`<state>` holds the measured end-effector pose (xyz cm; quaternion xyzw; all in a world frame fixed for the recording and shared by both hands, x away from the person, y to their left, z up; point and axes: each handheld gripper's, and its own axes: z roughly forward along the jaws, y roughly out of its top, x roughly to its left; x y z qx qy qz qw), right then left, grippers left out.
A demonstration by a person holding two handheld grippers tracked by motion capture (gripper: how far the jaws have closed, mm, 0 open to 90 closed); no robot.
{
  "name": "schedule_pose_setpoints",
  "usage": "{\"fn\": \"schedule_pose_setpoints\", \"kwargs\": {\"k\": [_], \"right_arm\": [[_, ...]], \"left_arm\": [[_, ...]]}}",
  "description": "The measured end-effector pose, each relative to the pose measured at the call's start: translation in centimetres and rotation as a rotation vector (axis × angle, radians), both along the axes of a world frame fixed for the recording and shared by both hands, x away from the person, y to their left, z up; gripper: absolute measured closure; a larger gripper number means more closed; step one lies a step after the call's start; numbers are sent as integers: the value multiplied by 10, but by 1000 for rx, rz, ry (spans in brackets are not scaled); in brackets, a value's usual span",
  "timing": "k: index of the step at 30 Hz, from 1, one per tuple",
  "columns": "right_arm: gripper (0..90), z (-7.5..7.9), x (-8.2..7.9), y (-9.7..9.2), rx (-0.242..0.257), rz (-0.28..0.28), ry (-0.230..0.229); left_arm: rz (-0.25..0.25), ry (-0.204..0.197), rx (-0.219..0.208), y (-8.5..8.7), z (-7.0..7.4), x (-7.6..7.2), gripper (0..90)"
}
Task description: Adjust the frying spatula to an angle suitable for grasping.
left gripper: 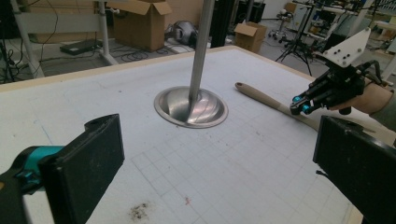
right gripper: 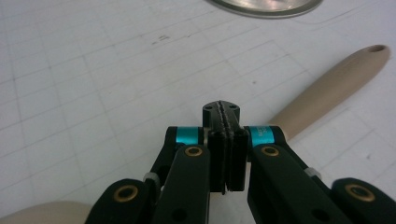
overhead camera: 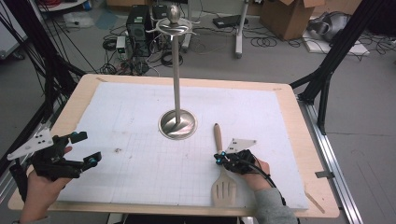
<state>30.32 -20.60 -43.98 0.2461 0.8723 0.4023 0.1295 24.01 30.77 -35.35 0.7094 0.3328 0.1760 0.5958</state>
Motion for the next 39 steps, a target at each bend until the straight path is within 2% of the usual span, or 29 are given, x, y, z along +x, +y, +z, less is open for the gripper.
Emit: {"fn": "schedule_pose_setpoints", "kwargs": {"k": [13,16,21,26,32,39], "right_arm": [[900,-5,-6,4,-32,50,59],[900,-4,-8,4,-37,65,63],[900,-4,-11,3,-45,70,72],[900,-3,-16,0,-57,64,71],[900,-1,-20,-2,-81,52,45],[900,0,-21,-4,-78,44,47]], "left_arm": [[-13,7,-15,-3,0,6,24],[-29,1,-28,-5,1,7,24],[-40,6,-23,-9,0,12,24],[-52,18,-19,-14,-3,19,24],[-69,17,-16,-20,-2,23,24],[-76,22,-17,-22,-4,26,24]]}}
